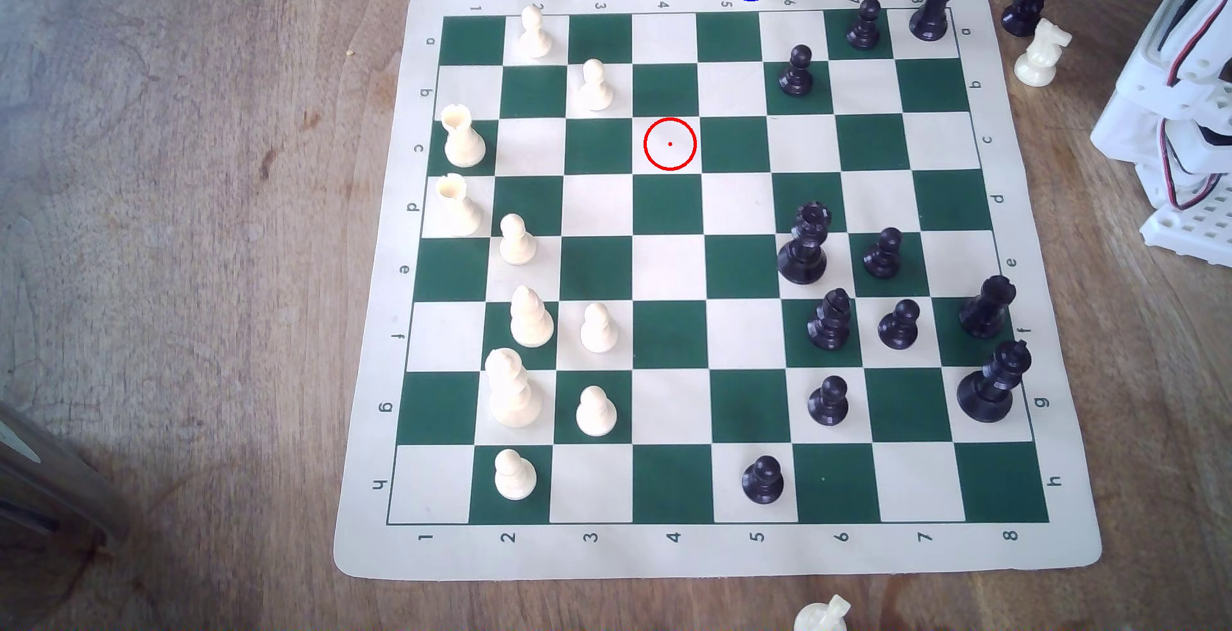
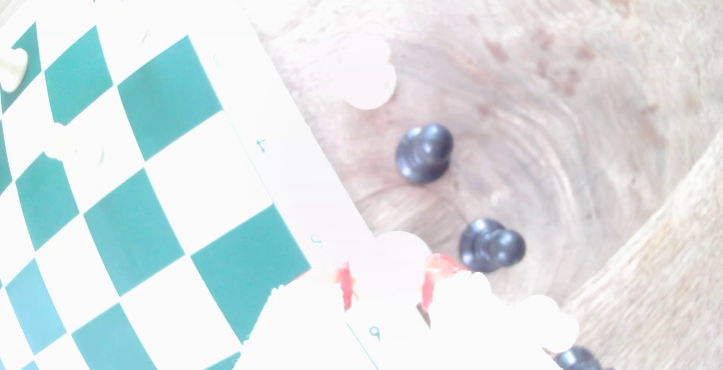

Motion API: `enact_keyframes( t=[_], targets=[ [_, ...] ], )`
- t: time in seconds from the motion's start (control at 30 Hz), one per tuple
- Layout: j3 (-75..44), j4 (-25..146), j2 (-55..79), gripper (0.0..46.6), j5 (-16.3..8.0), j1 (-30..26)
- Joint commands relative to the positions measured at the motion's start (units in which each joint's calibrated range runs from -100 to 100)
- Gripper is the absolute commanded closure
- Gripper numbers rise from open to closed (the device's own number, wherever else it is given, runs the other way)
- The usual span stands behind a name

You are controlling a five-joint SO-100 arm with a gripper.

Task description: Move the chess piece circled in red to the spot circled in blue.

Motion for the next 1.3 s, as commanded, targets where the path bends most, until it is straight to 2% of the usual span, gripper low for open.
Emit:
enact_keyframes(
  t=[0.0,0.17,0.53,0.7,0.8,0.83,0.87,0.93,1.0,1.13,1.17,1.27],
  targets=[
    [0.7,-1.34,-1.09,25.6,-0.29,0.75],
    [0.7,-2.24,-2.28,20.9,-0.34,1.14],
    [2.42,-1.92,-8.99,21.4,0.2,3.64],
    [4.69,-1.83,-16.46,21.3,0.44,5.6],
    [11.04,-0.52,-25.03,21.5,0.93,5.44],
    [13.94,-0.52,-28.26,22.1,0.93,5.05],
    [20.1,0.29,-35.64,27.6,0.68,3.17],
    [26.9,0.79,-43.11,30.5,0.98,0.52],
    [35.88,-2.16,-52.79,33.6,-0.34,-5.12],
    [39.32,-2.82,-60.86,41.6,-1.86,-12.62],
    [40.32,-3.31,-65.02,46.4,-1.71,-14.97],
    [41.23,-5.85,-70.02,46.4,-1.42,-17.16]
  ],
)
